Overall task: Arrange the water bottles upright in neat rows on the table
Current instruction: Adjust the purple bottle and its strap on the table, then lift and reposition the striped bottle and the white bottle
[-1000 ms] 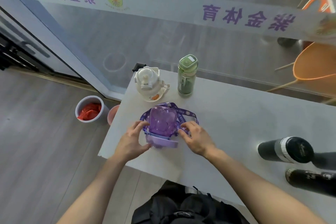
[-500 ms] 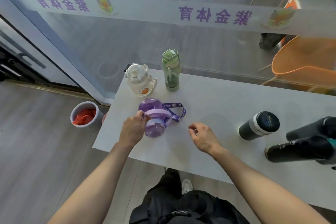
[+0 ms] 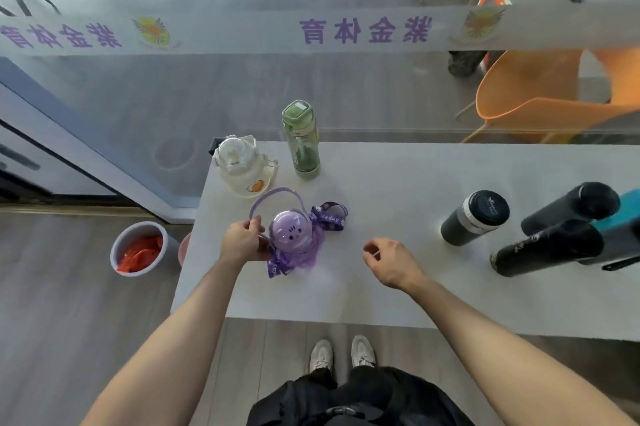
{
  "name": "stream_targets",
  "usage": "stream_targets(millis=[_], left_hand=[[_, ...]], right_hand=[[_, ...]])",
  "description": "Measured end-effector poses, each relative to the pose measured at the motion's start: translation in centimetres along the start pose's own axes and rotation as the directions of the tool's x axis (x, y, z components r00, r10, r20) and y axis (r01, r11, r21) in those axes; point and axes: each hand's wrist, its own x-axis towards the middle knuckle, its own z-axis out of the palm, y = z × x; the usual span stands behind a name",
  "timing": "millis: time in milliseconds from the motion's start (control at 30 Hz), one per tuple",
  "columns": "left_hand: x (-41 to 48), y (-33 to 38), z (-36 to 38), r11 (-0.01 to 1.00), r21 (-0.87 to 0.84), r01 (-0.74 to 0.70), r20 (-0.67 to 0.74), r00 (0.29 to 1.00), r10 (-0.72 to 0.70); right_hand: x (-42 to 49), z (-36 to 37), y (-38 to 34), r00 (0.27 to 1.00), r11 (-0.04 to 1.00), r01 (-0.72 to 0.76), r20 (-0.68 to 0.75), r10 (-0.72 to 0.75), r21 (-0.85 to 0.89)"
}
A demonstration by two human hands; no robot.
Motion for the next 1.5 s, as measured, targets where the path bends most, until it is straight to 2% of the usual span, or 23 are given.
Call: stream_targets(millis=[100,167,200,267,300,367,433,467,533,633,733,933,1100,1200,1300,1500], left_hand=[[-0.6,0.3,0.0,0.998,-0.034,0.046,0.063,0.997,-0.044],[-0.6,0.7,-0.1,0.999,0.027,0.046,0.104,0.993,-0.049],[-0.3,0.8,-0.3,0.997,0.068,0.030,0.097,0.995,-0.036],[-0.4,1.4,-0.9,0.955,0.280,-0.093,0.030,0.996,0.088],[-0.7,1.9,-1.3,0.897,0.404,-0.181,-0.014,0.979,0.203],[-2.5,3.6,-2.2,0.739,0.579,-0.345,-0.065,0.884,0.464],[-4.5,5.8,-2.7,0.597,0.650,-0.470,-0.014,0.778,0.628],[-5.4,6.8,-2.8,0.538,0.660,-0.524,0.053,0.747,0.663],[-6.9,8.6,-2.2,0.406,0.663,-0.629,0.249,0.697,0.672],[-8.4,10.0,0.0,0.209,0.661,-0.721,0.523,0.642,0.561],[-10.0,10.6,3.1,0.036,0.677,-0.735,0.622,0.598,0.506],[-12.8,12.8,10.1,-0.080,0.627,-0.775,0.710,0.526,0.468],[-18.1,15.9,17.5,-0.162,0.544,-0.823,0.779,0.425,0.461],[-22.0,17.7,22.6,-0.159,0.514,-0.843,0.791,0.394,0.469],[-26.2,19.6,27.3,-0.113,0.489,-0.865,0.770,0.368,0.521],[-31.9,23.7,34.9,-0.106,0.468,-0.877,0.711,0.303,0.635]], right_hand=[[-0.5,0.6,-0.4,0.998,0.998,-0.030,0.055,0.032,-0.051],[-1.2,0.8,-0.9,0.995,0.995,-0.055,0.084,0.062,-0.089],[-1.4,0.8,-1.1,0.993,0.992,-0.056,0.099,0.067,-0.114],[-1.7,0.8,-1.4,0.986,0.985,-0.061,0.145,0.085,-0.161],[-1.8,0.6,-1.5,0.981,0.981,-0.071,0.163,0.101,-0.181],[-2.1,0.2,-1.7,0.975,0.975,-0.090,0.180,0.127,-0.202],[-2.5,-0.4,-1.8,0.973,0.969,-0.117,0.171,0.155,-0.218],[-2.7,-0.8,-1.7,0.974,0.966,-0.121,0.161,0.160,-0.230],[-3.6,-1.7,-1.6,0.980,0.962,-0.121,0.123,0.154,-0.244],[-5.6,-3.3,-0.8,0.988,0.956,-0.125,0.050,0.143,-0.265],[-7.9,-5.2,1.0,0.987,0.952,-0.153,0.007,0.160,-0.264],[-13.3,-9.0,7.0,0.962,0.948,-0.271,-0.083,0.261,-0.168],[-17.8,-12.8,13.6,0.940,0.938,-0.320,-0.166,0.297,-0.131],[-20.0,-15.7,18.2,0.933,0.934,-0.332,-0.188,0.306,-0.129],[-22.2,-18.9,22.7,0.928,0.931,-0.341,-0.208,0.310,-0.130],[-25.0,-25.3,30.4,0.918,0.930,-0.333,-0.277,0.283,-0.153]])
